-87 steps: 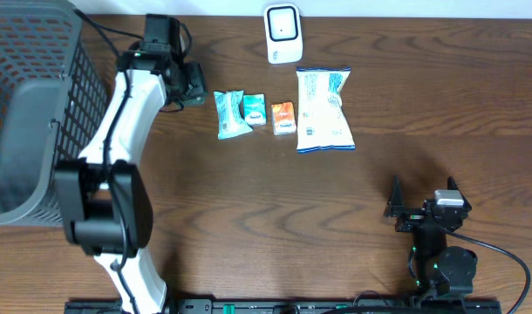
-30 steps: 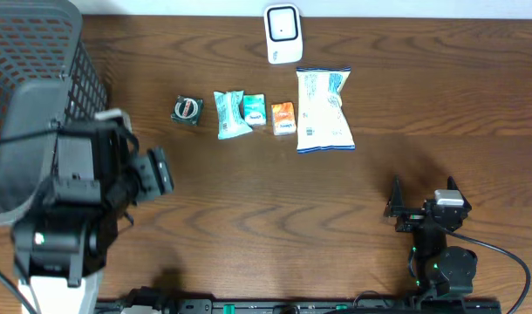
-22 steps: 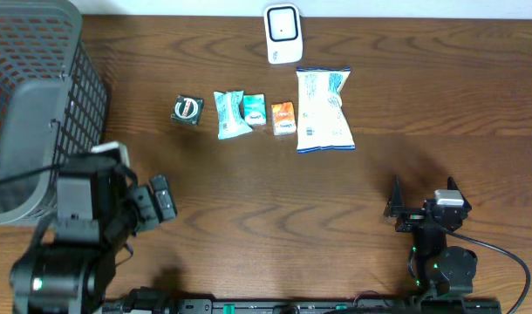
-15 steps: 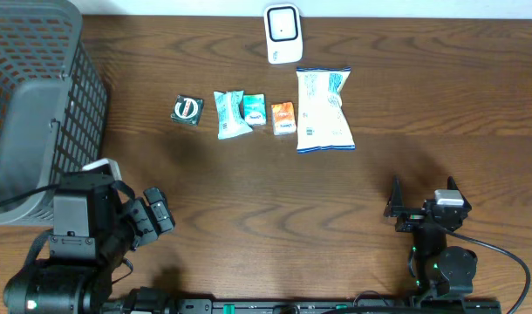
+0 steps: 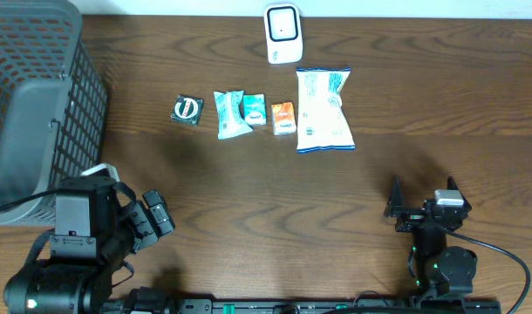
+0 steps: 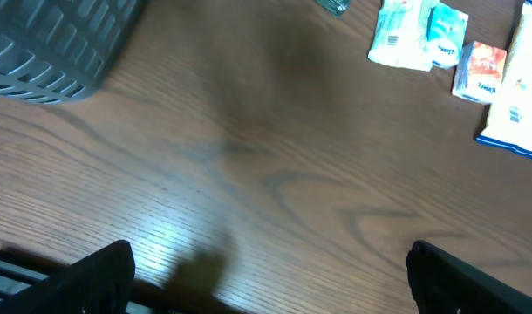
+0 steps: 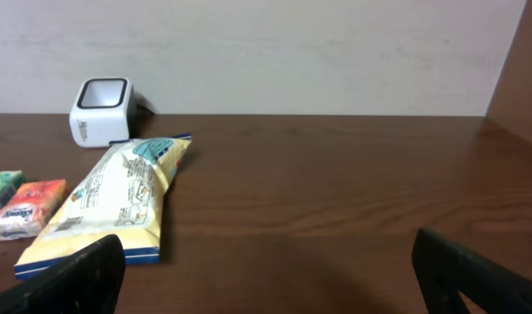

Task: Scan the item barcode
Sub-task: 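Retract the left gripper toward the front-left of the table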

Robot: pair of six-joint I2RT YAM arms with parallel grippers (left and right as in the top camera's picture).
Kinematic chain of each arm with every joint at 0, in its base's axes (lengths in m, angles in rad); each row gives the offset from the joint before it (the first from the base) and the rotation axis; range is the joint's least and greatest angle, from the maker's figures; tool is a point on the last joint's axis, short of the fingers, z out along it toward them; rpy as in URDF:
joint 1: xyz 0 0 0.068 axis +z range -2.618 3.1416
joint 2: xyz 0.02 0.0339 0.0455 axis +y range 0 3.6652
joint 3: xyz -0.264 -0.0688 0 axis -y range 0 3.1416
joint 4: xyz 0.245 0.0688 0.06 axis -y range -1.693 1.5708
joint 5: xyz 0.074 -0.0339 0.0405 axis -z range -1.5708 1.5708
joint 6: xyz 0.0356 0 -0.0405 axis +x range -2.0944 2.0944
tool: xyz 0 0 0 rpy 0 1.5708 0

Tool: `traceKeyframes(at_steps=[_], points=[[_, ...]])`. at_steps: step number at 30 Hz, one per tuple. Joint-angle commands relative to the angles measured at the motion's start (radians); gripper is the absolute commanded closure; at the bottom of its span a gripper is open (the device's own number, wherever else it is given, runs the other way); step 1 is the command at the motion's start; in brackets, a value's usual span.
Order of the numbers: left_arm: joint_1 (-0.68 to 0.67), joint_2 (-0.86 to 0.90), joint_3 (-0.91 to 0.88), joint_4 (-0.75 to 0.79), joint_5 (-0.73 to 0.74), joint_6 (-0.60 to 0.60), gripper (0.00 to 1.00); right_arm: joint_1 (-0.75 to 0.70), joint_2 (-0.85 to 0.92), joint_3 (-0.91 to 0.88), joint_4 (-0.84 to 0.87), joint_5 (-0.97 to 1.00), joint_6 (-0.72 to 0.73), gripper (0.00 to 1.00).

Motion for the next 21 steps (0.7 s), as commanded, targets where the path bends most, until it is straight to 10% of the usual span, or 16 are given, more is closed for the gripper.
traceKeyframes(at_steps=[1,7,14,21], points=[[-0.002,0.001,-0.009,-0.003,-0.006,-0.008,0.03,-0.002,-0.006,-0.002,-0.003,0.002,-0.007,0.01],[-0.002,0.001,-0.009,-0.003,-0.006,-0.008,0.02,-0.002,-0.006,-0.002,0.040,-0.042,0.043,0.01],[-0.002,0.001,-0.009,-0.003,-0.006,-0.008,0.02,-0.002,-0.006,-0.002,0.052,-0.751,0.574,0.01],[-0.002,0.001,-0.009,-0.003,-0.006,-0.008,0.02,-0.002,-0.006,-0.002,0.197,-0.766,0.821,0.01]])
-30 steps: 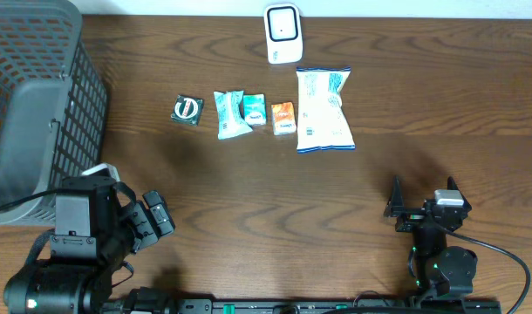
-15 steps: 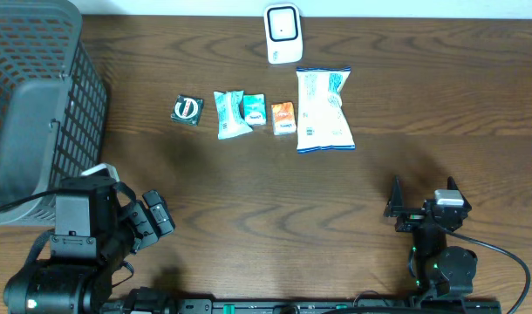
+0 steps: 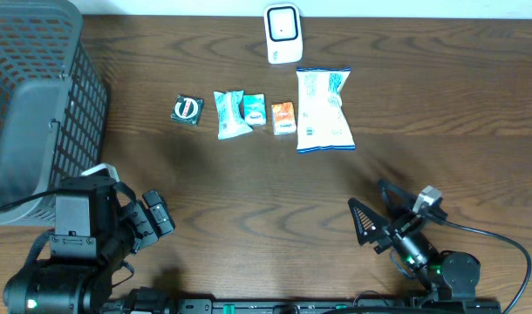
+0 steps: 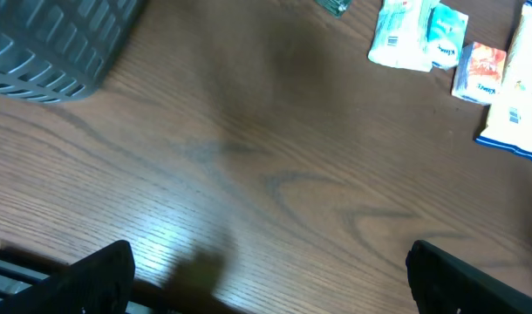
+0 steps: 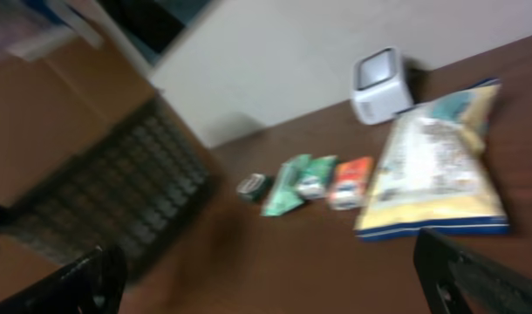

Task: Scan the item barcode
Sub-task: 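Retract the left gripper toward the front-left of the table, then raise the right gripper and reach over to grasp the snack bag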

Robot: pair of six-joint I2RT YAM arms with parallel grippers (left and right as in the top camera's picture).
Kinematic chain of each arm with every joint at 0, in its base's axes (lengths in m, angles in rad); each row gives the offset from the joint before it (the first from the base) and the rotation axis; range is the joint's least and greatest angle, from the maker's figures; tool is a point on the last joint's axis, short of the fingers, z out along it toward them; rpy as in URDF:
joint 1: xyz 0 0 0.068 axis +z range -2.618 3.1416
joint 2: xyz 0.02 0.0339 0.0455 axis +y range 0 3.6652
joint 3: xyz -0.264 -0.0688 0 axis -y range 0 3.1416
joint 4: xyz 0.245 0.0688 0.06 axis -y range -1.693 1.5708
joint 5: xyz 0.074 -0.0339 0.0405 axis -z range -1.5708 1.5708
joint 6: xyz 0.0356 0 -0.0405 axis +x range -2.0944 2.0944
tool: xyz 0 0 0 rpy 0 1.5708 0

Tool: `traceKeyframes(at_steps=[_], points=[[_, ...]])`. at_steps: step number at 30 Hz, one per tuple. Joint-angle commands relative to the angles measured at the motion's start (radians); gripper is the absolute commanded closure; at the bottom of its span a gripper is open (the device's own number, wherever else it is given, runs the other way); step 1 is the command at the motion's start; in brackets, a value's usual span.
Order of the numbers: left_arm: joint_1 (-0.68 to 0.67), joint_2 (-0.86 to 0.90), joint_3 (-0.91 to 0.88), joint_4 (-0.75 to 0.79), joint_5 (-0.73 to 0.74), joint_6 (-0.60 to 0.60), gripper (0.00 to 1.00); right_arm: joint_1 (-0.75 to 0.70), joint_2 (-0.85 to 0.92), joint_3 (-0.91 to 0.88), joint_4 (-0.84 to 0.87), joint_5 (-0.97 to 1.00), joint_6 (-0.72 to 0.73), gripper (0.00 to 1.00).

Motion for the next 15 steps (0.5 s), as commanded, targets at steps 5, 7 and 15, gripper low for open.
traceKeyframes(at_steps=[5,7,15], points=[[-0.002,0.001,-0.009,-0.003,-0.005,-0.006,0.02,-0.002,-0.006,0.000,0.461,-0.068,0.184,0.01],[-0.002,0.001,-0.009,-0.003,-0.005,-0.006,0.02,-0.002,-0.006,0.031,0.574,0.006,0.185,0.01],[-0.002,0.001,-0.009,-0.003,-0.005,-0.006,0.02,-0.002,0.114,0.336,0.385,0.075,-0.147,0.01]])
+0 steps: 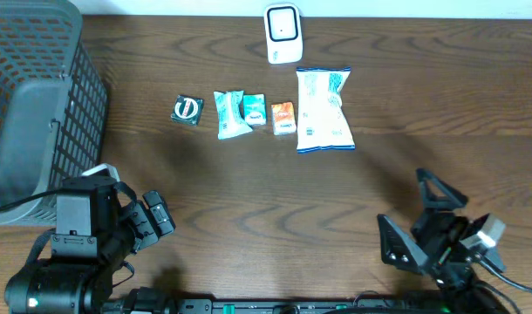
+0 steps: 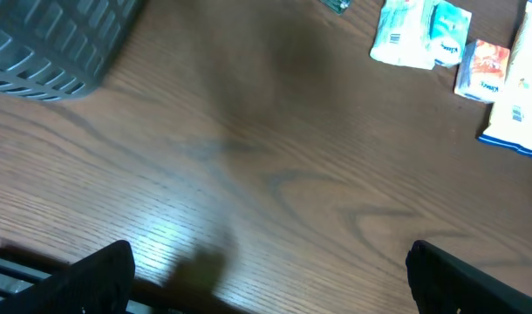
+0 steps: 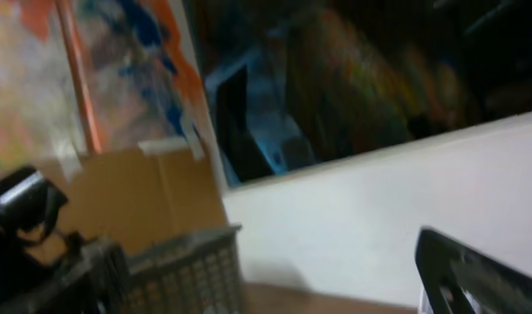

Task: Scan the item barcode
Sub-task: 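Raise the right gripper and reach over to grasp the snack bag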

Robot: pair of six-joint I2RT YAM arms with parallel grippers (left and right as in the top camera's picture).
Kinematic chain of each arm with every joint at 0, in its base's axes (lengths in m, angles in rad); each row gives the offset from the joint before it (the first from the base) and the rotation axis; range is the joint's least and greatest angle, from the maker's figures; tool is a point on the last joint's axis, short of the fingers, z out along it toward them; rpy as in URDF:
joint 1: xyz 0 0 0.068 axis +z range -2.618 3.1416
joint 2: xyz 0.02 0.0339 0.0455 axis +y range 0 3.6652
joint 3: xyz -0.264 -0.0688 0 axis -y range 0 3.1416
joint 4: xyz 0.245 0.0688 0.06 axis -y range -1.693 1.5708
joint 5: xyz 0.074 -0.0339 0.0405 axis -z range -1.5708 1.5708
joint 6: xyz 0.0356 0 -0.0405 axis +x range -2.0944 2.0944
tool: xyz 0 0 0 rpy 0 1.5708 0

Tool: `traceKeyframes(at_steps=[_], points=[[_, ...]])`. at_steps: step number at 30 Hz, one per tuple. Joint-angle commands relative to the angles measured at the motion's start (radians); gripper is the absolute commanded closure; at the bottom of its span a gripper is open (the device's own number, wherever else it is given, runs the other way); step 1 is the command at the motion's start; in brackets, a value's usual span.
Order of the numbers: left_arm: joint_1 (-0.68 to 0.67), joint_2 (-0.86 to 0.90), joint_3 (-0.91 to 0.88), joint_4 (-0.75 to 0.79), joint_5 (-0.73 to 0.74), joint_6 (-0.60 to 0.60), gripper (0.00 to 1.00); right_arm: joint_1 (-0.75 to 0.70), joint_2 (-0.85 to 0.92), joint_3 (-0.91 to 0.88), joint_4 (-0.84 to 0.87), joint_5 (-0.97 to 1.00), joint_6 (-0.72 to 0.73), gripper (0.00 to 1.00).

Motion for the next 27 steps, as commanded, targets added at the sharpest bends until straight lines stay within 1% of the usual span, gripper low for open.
traceKeyframes(at_steps=[1,2,3,5,9,13,15,16,19,22,24,27], points=[[-0.002,0.001,-0.003,-0.003,-0.006,-0.006,0.02,-0.002,0.099,0.186,-0.114,0.037,-0.235,0.01],[-0.002,0.001,-0.003,-0.003,-0.006,-0.006,0.02,-0.002,0.132,0.233,-0.160,0.037,-0.277,0.01],[-0.002,0.001,-0.003,-0.003,-0.006,-0.006,0.02,-0.002,0.216,0.341,-0.273,0.037,-0.363,0.01],[-0.002,0.001,-0.003,-0.003,-0.006,-0.006,0.02,-0.002,0.301,0.441,-0.381,0.032,-0.429,0.01],[-0.002,0.001,-0.003,-0.003,-0.006,-0.006,0.02,-0.002,0.538,0.710,-0.721,0.030,-0.608,0.01],[-0.002,0.001,-0.003,-0.003,-0.006,-0.006,0.02,-0.001,0.774,0.948,-1.003,0.034,-0.698,0.01],[-0.002,0.001,-0.003,-0.003,-0.006,-0.006,0.02,-0.001,0.876,1.050,-1.115,0.035,-0.722,0.01],[-0.002,0.001,-0.003,-0.003,-0.006,-0.006,0.02,-0.001,0.953,1.129,-1.196,0.046,-0.724,0.01],[-0.002,0.001,-0.003,-0.003,-0.006,-0.006,0.02,0.031,1.110,1.274,-1.339,0.106,-0.725,0.01],[-0.002,0.001,-0.003,-0.003,-0.006,-0.006,0.02,0.084,1.234,1.368,-1.452,0.147,-0.749,0.01],[-0.002,0.001,-0.003,-0.003,-0.006,-0.006,0.02,0.117,1.307,1.395,-1.496,0.154,-0.751,0.01],[-0.002,0.001,-0.003,-0.003,-0.006,-0.006,0.02,0.147,1.382,1.394,-1.512,0.153,-0.750,0.01]])
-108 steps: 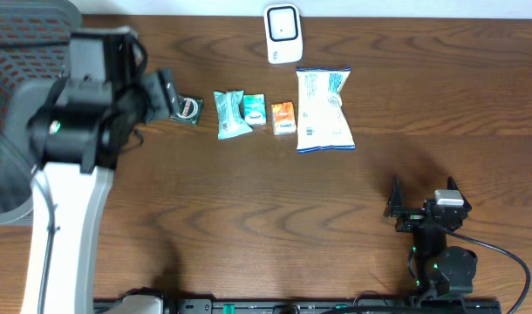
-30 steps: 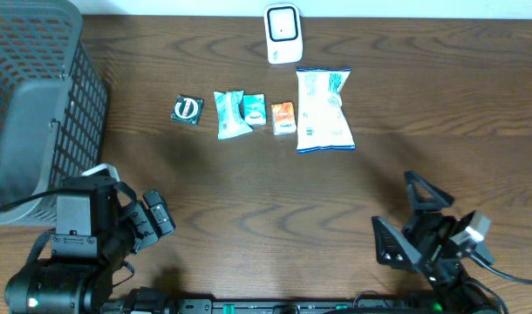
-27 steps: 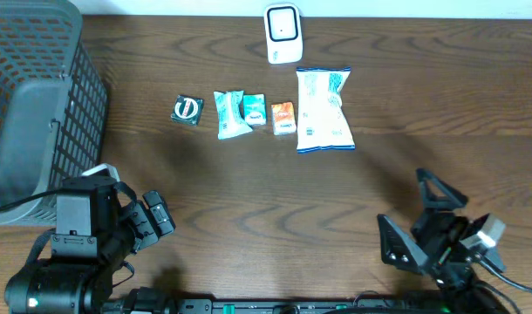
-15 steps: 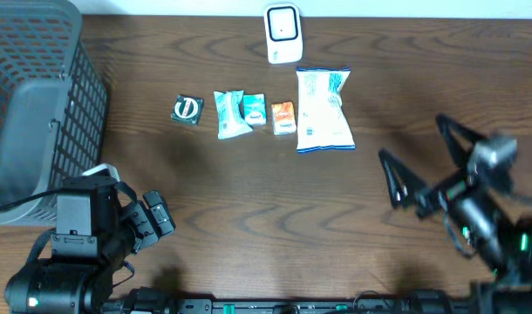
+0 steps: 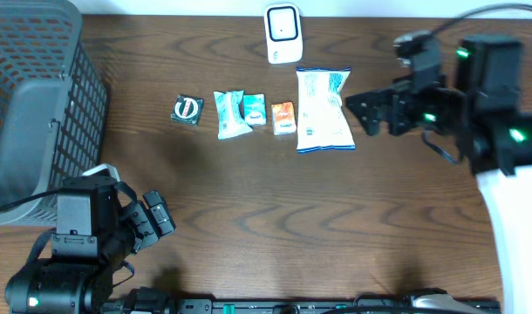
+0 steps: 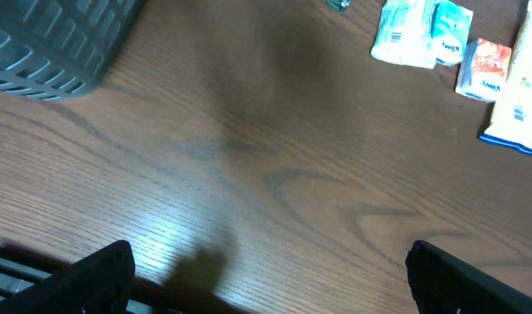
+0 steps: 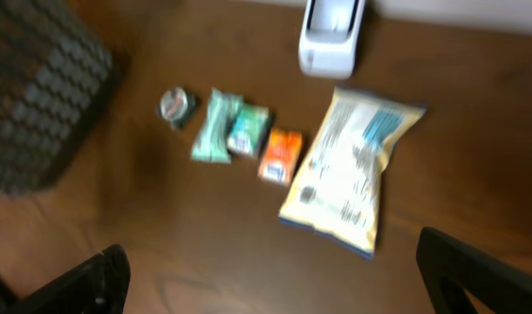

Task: Scan the item barcode
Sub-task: 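Raise the right gripper and reach over to grasp the snack bag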

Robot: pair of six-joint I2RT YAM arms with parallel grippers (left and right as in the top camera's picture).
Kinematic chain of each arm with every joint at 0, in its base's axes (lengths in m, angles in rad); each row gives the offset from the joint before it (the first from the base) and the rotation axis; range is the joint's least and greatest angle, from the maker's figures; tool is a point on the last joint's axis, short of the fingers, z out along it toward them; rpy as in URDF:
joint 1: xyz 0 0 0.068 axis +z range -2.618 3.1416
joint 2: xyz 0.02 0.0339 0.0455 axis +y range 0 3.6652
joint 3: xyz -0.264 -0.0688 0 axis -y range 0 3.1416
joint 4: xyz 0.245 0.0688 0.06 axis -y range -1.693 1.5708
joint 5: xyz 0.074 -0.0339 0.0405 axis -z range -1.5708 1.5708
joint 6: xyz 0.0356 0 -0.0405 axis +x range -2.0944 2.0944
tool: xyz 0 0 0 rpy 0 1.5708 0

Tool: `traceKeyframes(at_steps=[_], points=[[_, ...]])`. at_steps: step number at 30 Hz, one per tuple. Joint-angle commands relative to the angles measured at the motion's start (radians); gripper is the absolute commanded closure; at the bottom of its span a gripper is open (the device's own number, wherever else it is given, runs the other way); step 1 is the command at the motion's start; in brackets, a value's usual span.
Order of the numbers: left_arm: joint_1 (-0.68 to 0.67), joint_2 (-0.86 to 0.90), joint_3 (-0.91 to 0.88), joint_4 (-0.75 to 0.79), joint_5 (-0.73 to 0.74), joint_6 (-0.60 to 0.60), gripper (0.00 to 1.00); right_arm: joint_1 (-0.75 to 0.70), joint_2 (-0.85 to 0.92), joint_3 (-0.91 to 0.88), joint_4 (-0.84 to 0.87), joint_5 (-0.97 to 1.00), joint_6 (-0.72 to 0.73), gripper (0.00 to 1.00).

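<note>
A white barcode scanner point(image 5: 283, 33) stands at the table's back edge. In front of it lies a row of items: a round black item point(image 5: 187, 109), a teal packet point(image 5: 230, 113), a small teal packet point(image 5: 254, 110), an orange packet point(image 5: 283, 118) and a large white snack bag point(image 5: 323, 110). My right gripper point(image 5: 364, 115) is open, held high at the right of the bag. Its blurred wrist view looks down on the scanner point(image 7: 333, 35) and the bag point(image 7: 351, 170). My left gripper point(image 5: 161, 222) is open and empty, low at the front left.
A grey mesh basket point(image 5: 35, 96) fills the back left corner and also shows as the basket point(image 6: 57, 44) in the left wrist view. Bare wooden table point(image 5: 275, 209) lies between the item row and the front edge.
My right arm was low at the front right with its camera tilted up at the wall. It is now raised over the back right, looking down on the items. The left arm has not moved.
My right gripper first rested open at the front right, facing the scanner and snack bag. Then it pointed left across the item row, then up at the wall. Now it hangs high beside the bag. The items and left arm stayed put.
</note>
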Motion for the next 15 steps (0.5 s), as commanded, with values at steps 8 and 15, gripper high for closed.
traceKeyframes(at_steps=[8,15], points=[[-0.002,0.000,-0.001,-0.003,-0.006,-0.006,0.02,0.076,0.203,0.023,-0.047,-0.022,0.067,0.01],[-0.002,0.000,-0.001,-0.003,-0.006,-0.006,0.02,0.082,0.253,0.023,-0.047,-0.067,0.072,0.01]])
